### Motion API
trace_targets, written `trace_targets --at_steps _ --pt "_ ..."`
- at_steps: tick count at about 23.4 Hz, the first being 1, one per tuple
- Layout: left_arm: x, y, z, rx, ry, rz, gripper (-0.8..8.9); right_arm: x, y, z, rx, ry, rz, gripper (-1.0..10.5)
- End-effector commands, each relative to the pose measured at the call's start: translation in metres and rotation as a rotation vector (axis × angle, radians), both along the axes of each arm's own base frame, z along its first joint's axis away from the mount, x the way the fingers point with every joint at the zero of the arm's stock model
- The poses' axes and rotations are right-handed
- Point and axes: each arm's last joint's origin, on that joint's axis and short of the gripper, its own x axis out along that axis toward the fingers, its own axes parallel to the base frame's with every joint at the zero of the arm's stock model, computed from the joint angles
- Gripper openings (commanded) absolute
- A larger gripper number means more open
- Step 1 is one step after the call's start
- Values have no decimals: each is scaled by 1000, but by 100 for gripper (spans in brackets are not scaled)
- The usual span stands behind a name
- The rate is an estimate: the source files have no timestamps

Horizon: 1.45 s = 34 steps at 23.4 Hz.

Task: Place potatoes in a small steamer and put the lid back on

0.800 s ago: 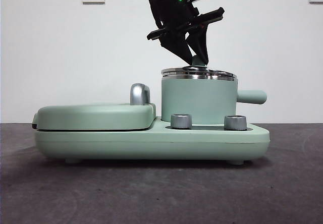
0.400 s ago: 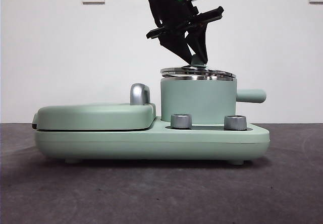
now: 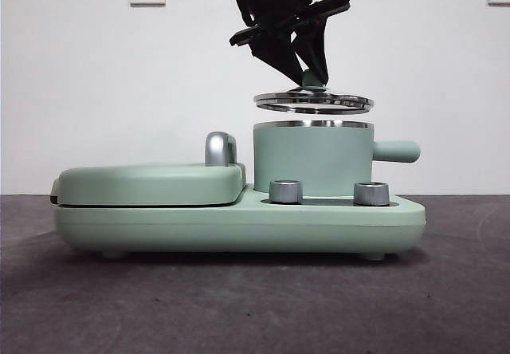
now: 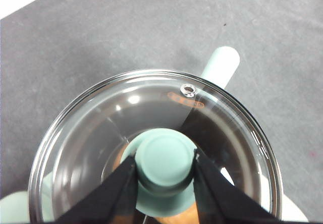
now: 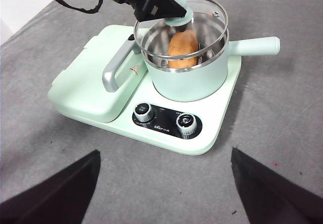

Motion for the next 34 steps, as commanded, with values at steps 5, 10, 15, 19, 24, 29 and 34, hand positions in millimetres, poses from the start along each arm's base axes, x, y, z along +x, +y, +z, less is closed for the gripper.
trace_targets --at_steps 5,10,15,19,24,29,34 --pt "5 -4 1 -17 -24 -5 14 1 2 2 12 -4 3 410" --pt "10 -9 -12 -20 9 -24 14 1 2 2 9 -6 5 410" --pt "13 -11 -21 3 19 -13 14 1 2 2 7 -6 6 410" --pt "12 -10 -23 34 29 -8 19 1 2 2 7 -6 5 410" --pt "11 -9 -16 11 14 -1 468 1 2 2 7 -6 5 410" --pt "-32 25 50 7 20 3 620 1 2 2 8 -3 13 410" --pt "-119 96 111 18 170 77 592 5 9 1 -5 13 130 411"
